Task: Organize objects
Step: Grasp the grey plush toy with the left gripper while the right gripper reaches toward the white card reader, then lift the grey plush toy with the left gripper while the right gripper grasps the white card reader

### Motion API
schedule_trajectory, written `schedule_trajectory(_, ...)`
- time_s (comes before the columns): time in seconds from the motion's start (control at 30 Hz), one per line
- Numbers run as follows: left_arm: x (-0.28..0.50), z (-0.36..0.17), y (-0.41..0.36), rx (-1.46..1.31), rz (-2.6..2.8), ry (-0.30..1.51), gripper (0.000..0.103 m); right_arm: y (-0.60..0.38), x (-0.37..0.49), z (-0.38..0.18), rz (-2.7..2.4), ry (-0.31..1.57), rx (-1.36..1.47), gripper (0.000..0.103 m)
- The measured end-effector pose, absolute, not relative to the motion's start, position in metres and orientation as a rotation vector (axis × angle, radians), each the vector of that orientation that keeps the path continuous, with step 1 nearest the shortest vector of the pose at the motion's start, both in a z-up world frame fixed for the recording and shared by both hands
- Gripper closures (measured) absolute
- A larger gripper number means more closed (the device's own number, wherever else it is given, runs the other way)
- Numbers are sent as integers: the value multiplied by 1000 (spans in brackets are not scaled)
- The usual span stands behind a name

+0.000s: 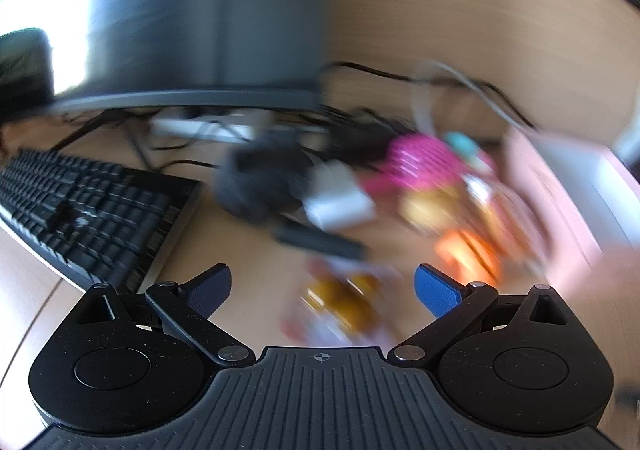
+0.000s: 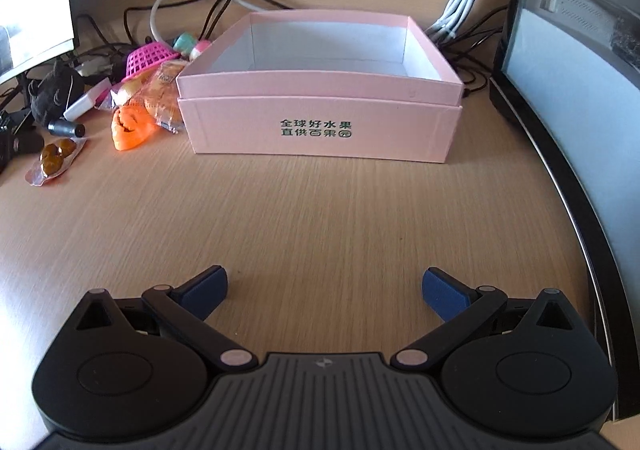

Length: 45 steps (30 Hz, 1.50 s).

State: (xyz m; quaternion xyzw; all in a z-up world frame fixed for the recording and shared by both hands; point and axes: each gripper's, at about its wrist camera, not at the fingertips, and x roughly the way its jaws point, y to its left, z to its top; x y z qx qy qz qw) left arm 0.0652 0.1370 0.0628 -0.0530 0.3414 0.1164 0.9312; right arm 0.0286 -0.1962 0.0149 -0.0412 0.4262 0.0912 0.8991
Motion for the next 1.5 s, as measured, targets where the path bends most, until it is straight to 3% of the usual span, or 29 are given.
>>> schedule_trajectory(0.07,85,67,165,-196,263,683,2,-192,33,19,222,926,-86,0)
schedule_trajectory(0.17,117,65,192,-220,267,677,2,-180,24,36,184,845,-111,0)
schedule_trajectory(0.4,178,42,202,-35,186,694,2,-147,12,59,130,797,-186,0)
schedule_trajectory(0.43,183,38,203,-17,193,700,3,-142,13,60,139,805,-195,0)
schedule_trajectory(0.47,184,37,206,-20,195,706,22,-135,13,60,149,806,-212,0)
schedule_trajectory(0.83,44,90,256,-257,20,660,24,-1,64,73,328,666,-319,1)
schedule_trajectory(0.93,14,104,283,-276,47,638,24,58,90,66,426,655,-316,19)
schedule_trajectory(1.13,-30,115,336,-300,132,643,24,166,143,36,518,598,-392,35)
schedule_trajectory(1.43,-66,98,372,-369,202,661,24,213,198,16,530,675,-368,40)
schedule_trajectory(1.5,-71,99,370,-372,188,661,24,211,198,18,530,700,-358,64)
